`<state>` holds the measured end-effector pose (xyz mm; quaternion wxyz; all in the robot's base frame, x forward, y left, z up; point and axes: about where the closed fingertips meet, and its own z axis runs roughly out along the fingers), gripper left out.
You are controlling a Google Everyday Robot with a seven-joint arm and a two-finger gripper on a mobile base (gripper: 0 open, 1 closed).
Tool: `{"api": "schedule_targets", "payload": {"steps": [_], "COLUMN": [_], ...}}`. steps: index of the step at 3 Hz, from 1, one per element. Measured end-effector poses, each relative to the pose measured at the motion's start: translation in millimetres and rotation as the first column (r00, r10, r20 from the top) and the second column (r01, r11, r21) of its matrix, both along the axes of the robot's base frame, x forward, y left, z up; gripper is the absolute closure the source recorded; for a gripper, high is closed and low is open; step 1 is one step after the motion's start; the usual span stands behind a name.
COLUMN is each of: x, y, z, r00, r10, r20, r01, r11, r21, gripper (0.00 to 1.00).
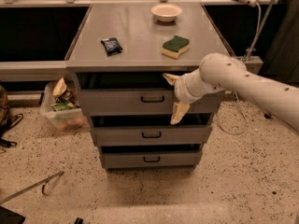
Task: Open top drawer
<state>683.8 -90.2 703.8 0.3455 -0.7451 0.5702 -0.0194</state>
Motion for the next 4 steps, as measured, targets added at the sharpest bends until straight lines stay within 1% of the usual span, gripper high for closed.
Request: {"api": "schedule_targets", "payload": {"steps": [1, 2, 3, 4], "x": [15, 35, 35, 29], "y": [-2, 5, 5, 6], "z": [4, 2, 1, -17], "r00": [0.9996, 0.9941, 0.9939, 0.9788], "r10": [-0.006, -0.011, -0.011, 0.001], "r20": [-0.026, -0.108, -0.109, -0.205], "r01": [0.005, 0.008, 0.007, -0.010], "r11": [1.000, 0.999, 0.999, 0.999], "r21": [-0.023, -0.035, -0.035, -0.041], "gripper": [0.00, 0.00, 0.00, 0.00]}}
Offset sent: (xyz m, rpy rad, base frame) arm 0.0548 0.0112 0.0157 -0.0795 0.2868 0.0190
